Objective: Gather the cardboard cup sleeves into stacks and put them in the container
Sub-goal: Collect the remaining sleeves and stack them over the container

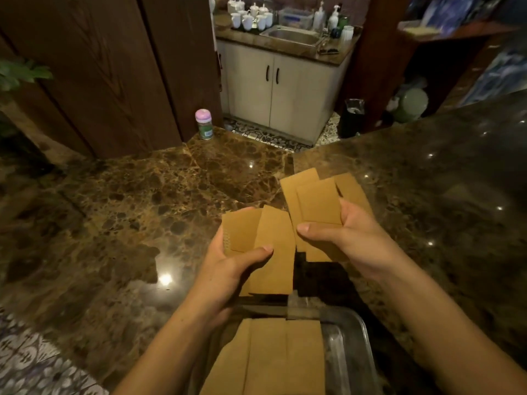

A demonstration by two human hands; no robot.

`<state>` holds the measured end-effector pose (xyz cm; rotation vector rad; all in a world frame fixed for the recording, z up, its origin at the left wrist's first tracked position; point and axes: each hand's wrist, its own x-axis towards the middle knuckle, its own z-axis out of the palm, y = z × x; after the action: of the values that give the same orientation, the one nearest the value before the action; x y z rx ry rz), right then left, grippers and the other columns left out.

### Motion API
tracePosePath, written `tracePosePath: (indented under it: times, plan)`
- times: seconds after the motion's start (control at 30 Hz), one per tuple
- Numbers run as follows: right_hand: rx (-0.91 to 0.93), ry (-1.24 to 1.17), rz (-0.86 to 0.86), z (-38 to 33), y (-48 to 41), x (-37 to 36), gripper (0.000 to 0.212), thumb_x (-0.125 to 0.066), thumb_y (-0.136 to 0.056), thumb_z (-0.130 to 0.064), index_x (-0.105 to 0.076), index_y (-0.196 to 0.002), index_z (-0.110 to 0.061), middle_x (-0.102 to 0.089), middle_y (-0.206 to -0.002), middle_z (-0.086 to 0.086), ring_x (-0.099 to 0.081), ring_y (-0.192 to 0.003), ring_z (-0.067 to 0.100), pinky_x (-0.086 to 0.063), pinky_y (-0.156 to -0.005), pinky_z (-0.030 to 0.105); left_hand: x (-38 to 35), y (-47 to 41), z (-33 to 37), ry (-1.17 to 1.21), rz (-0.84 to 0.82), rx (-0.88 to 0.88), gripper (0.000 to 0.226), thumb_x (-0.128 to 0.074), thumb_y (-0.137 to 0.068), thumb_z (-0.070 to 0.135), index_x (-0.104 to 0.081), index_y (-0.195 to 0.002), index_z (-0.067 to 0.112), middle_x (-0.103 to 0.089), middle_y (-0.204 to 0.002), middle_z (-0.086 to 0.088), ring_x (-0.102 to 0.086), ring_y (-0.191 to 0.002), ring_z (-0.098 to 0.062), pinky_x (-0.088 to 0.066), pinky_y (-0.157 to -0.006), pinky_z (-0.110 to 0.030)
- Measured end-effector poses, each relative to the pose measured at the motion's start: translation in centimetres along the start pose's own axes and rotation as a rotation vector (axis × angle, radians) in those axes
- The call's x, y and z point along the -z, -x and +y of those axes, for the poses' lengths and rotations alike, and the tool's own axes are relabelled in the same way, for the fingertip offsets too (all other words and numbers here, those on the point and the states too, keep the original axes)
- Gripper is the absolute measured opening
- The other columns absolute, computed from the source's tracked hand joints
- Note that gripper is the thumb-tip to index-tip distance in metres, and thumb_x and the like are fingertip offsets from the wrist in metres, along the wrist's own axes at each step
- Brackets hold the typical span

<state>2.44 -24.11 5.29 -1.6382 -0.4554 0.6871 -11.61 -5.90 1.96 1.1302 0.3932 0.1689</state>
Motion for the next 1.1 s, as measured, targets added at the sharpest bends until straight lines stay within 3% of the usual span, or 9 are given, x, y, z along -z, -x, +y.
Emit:
tracePosePath:
  times: [0.1,0.27,0.43,0.53,0.73,0.83,1.0,1.1]
  plan:
    - [0.009,0.011,-0.006,0.1,0.7,-0.9,0.043,-0.088,-0.084,-0.021,-0.071,-0.122,-0.032,-0.079,-0.117,-0.004,-0.075,-0.110,0.015,-0.057,-0.097,0.041,-0.5,0.7,0.0,-0.034,0.026,-0.012,0.050,-0.085,-0.075,0.025,-0.067,-0.120,0.035,-0.077,-0.112,-0.002,-0.074,-0.103,-0.023,-0.062,-0.076,-0.033]
    - [-0.030,0.111,-0.093,-0.1,1.3,-0.5,0.042,-0.089,-0.083,-0.025,-0.071,-0.121,-0.030,-0.079,-0.113,-0.005,-0.076,-0.105,0.014,-0.059,-0.095,0.042,-0.3,1.3,0.2,-0.090,0.029,0.005,0.051,-0.084,-0.076,0.030,-0.064,-0.123,0.024,-0.077,-0.111,-0.007,-0.075,-0.101,-0.025,-0.061,-0.073,-0.031]
    - [-0.058,0.101,-0.179,-0.9,1.5,0.2,0.037,-0.086,-0.085,-0.013,-0.072,-0.118,-0.023,-0.081,-0.107,-0.002,-0.078,-0.098,0.016,-0.061,-0.078,0.025,-0.1,1.4,0.6,-0.162,-0.053,0.037,0.053,-0.088,-0.072,0.027,-0.065,-0.120,0.026,-0.077,-0.108,-0.003,-0.075,-0.099,-0.023,-0.061,-0.073,-0.029]
    - [-0.002,0.011,-0.069,-1.4,1.1,-0.3,0.034,-0.085,-0.085,-0.009,-0.073,-0.114,-0.020,-0.081,-0.106,0.002,-0.079,-0.099,0.019,-0.062,-0.079,0.028,-0.6,1.5,0.5,-0.097,-0.079,0.021,0.048,-0.088,-0.073,0.020,-0.069,-0.117,0.026,-0.077,-0.109,-0.007,-0.075,-0.099,-0.025,-0.061,-0.073,-0.029]
    - [-0.029,-0.452,0.373,-0.7,1.5,-3.3,0.042,-0.082,-0.087,-0.006,-0.068,-0.123,-0.022,-0.082,-0.107,0.002,-0.079,-0.100,0.018,-0.065,-0.084,0.036,-1.5,0.8,0.2,0.147,0.136,-0.116,0.065,-0.087,-0.070,0.000,-0.060,-0.128,0.009,-0.075,-0.107,-0.018,-0.075,-0.095,-0.031,-0.062,-0.072,-0.034]
    - [-0.084,-0.477,0.358,0.3,2.9,-5.2,0.040,-0.081,-0.087,-0.012,-0.067,-0.122,-0.028,-0.082,-0.104,-0.004,-0.079,-0.097,0.014,-0.065,-0.082,0.037,-2.0,0.5,0.3,0.231,0.188,-0.137,0.058,-0.084,-0.074,0.007,-0.059,-0.127,0.009,-0.076,-0.105,-0.015,-0.075,-0.094,-0.031,-0.062,-0.071,-0.036]
    - [-0.078,-0.381,0.294,2.2,5.1,-8.1,0.041,-0.081,-0.089,-0.012,-0.067,-0.125,-0.027,-0.081,-0.102,-0.006,-0.078,-0.095,0.010,-0.063,-0.073,0.022,-2.1,-0.3,0.1,0.222,0.166,-0.163,0.030,-0.071,-0.090,0.010,-0.073,-0.120,0.006,-0.075,-0.116,-0.019,-0.072,-0.106,-0.035,-0.062,-0.078,-0.042]
    - [-0.025,-0.250,0.281,1.8,5.7,-7.9,0.047,-0.084,-0.087,-0.012,-0.067,-0.128,-0.028,-0.080,-0.109,-0.006,-0.077,-0.103,0.012,-0.064,-0.085,0.033,-1.8,-0.5,0.1,0.212,0.123,-0.234,0.053,-0.068,-0.093,0.005,-0.058,-0.141,0.025,-0.074,-0.113,-0.020,-0.073,-0.102,-0.035,-0.061,-0.078,-0.042]
